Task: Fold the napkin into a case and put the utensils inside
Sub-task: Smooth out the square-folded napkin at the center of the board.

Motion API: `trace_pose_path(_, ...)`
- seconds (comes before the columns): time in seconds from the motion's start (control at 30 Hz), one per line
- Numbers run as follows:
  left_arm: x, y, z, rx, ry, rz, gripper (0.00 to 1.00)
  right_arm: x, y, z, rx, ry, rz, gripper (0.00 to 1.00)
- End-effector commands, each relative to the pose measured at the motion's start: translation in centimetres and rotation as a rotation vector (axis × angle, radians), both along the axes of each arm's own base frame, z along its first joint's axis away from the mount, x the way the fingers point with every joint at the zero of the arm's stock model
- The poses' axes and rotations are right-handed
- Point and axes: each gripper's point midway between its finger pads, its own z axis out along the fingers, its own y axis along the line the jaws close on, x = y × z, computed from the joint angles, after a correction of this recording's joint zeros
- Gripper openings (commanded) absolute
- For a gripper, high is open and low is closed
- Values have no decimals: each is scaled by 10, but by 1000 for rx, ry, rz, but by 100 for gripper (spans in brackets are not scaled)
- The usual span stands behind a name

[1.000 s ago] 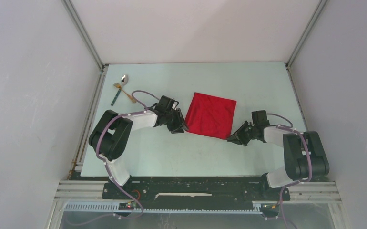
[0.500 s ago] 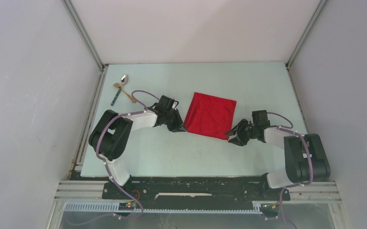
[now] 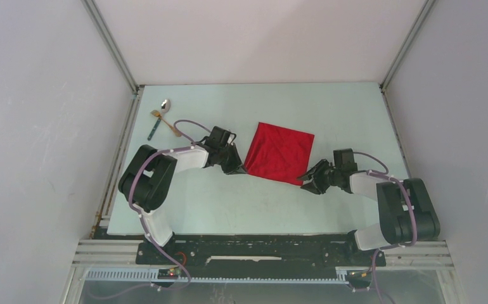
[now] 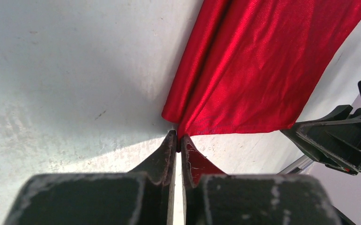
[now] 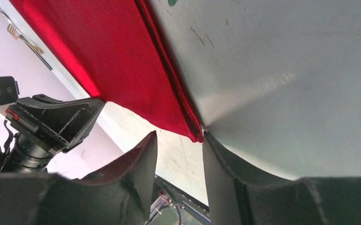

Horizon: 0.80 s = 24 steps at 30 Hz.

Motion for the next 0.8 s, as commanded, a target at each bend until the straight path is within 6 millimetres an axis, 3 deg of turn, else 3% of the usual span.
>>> trace_pose_path(0.0,7,-5,6,-34,-31,-15,8,-6,-8,-15,-81,31,-37,47)
trace_pose_path(0.17,6,-6,8,-39,-39,-21,6,-3,-9,-15,-84,21,-47,35)
trace_pose_path(0.33,7,-5,12,-40,-50,-20,5,10,-7,-4,-72,-51,-53,2)
trace_pose_path(0.5,8,-7,26,-56,-72,-24,0,16,-5,16,-45,-118,-49,0)
trace_pose_path(0.67,19,-17,60,-101,-123,-45,0,30,-7,47,-31,-215,-45,0)
trace_pose_path(0.77,32,-21,69,-103,-138,-38,0,40,-11,49,-21,-217,-46,0)
